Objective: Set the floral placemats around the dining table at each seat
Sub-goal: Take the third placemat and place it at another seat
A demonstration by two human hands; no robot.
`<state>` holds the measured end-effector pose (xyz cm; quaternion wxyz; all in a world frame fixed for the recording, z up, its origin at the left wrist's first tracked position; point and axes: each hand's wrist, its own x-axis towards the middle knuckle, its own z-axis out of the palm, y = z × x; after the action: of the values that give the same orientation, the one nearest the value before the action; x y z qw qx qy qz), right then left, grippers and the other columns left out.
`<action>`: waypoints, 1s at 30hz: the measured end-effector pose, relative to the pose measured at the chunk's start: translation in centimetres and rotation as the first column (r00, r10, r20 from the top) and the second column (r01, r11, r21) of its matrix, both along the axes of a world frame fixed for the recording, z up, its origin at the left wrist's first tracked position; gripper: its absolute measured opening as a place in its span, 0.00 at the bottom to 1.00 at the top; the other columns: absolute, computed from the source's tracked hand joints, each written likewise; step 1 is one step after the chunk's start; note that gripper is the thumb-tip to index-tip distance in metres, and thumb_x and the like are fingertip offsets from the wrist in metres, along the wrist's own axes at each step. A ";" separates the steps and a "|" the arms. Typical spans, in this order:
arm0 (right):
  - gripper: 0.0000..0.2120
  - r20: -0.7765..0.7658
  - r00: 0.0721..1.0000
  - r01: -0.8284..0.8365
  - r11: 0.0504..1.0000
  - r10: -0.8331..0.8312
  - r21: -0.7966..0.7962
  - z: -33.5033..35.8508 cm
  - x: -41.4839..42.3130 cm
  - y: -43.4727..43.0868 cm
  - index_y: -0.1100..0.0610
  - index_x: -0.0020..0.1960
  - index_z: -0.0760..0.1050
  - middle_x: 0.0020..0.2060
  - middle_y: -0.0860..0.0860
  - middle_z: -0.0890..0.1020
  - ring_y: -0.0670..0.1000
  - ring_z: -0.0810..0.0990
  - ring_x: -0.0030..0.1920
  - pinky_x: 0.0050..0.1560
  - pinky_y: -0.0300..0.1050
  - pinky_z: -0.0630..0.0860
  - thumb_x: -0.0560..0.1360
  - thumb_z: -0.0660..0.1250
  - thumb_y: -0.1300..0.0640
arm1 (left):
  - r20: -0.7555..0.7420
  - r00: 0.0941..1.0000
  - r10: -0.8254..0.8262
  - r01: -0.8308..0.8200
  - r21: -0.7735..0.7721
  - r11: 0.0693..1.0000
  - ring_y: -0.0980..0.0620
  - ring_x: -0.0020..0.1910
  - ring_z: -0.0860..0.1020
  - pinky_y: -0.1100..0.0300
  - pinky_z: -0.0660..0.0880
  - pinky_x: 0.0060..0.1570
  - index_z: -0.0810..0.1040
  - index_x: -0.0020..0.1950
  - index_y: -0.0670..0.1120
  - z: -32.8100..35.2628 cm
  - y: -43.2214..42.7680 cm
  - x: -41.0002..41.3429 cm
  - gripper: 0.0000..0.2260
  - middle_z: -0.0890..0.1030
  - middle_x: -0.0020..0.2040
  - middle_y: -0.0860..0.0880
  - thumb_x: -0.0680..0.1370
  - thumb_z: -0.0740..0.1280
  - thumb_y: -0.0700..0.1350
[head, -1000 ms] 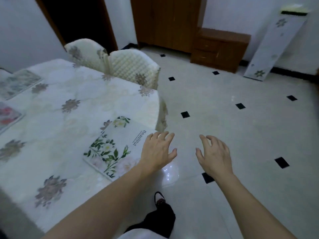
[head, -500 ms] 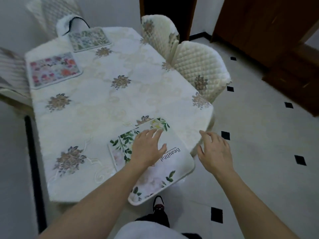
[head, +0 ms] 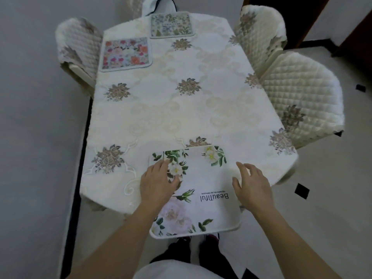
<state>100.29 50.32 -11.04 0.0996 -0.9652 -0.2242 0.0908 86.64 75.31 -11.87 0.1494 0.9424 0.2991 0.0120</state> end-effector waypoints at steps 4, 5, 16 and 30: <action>0.25 -0.132 0.991 0.000 1.000 -0.001 -0.010 -1.2 1.0 -0.4 0.56 0.75 0.67 0.66 0.59 0.75 0.61 0.74 0.63 0.57 0.57 0.74 0.80 0.62 0.50 | -0.033 0.975 0.222 -0.224 -0.106 0.969 0.43 0.61 0.75 0.48 0.74 0.58 0.72 0.71 0.48 -0.1 -0.1 -1.8 0.29 0.76 0.67 0.47 0.74 0.68 0.61; 0.25 -0.163 0.987 0.007 1.000 -0.009 -0.015 -1.4 1.1 -0.4 0.56 0.75 0.66 0.65 0.59 0.74 0.61 0.73 0.63 0.57 0.57 0.74 0.80 0.62 0.50 | -0.036 0.960 0.277 -0.280 -0.132 0.951 0.43 0.61 0.74 0.48 0.74 0.58 0.72 0.71 0.47 -0.3 -0.1 -2.3 0.30 0.76 0.67 0.46 0.74 0.69 0.60; 0.20 -0.391 0.919 0.100 0.989 -0.052 0.105 -3.2 0.3 0.9 0.59 0.70 0.68 0.55 0.57 0.74 0.59 0.75 0.52 0.48 0.53 0.74 0.80 0.61 0.52 | -0.079 0.829 0.554 -0.550 -0.294 0.782 0.41 0.54 0.77 0.49 0.75 0.51 0.72 0.69 0.41 -3.0 -1.1 -4.6 0.31 0.75 0.58 0.41 0.74 0.73 0.58; 0.19 -0.292 0.940 0.221 0.967 -0.176 0.126 -3.5 -1.0 2.5 0.61 0.66 0.70 0.56 0.57 0.73 0.60 0.75 0.52 0.46 0.52 0.74 0.79 0.65 0.53 | 0.054 0.843 0.535 -0.465 -0.427 0.776 0.43 0.48 0.75 0.53 0.70 0.45 0.72 0.57 0.40 -3.4 -0.6 -4.1 0.19 0.77 0.52 0.43 0.74 0.75 0.47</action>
<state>99.29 52.79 -14.53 0.2143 -0.9496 -0.1157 0.1973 82.54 74.67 -15.27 0.3540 0.7731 0.5214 0.0718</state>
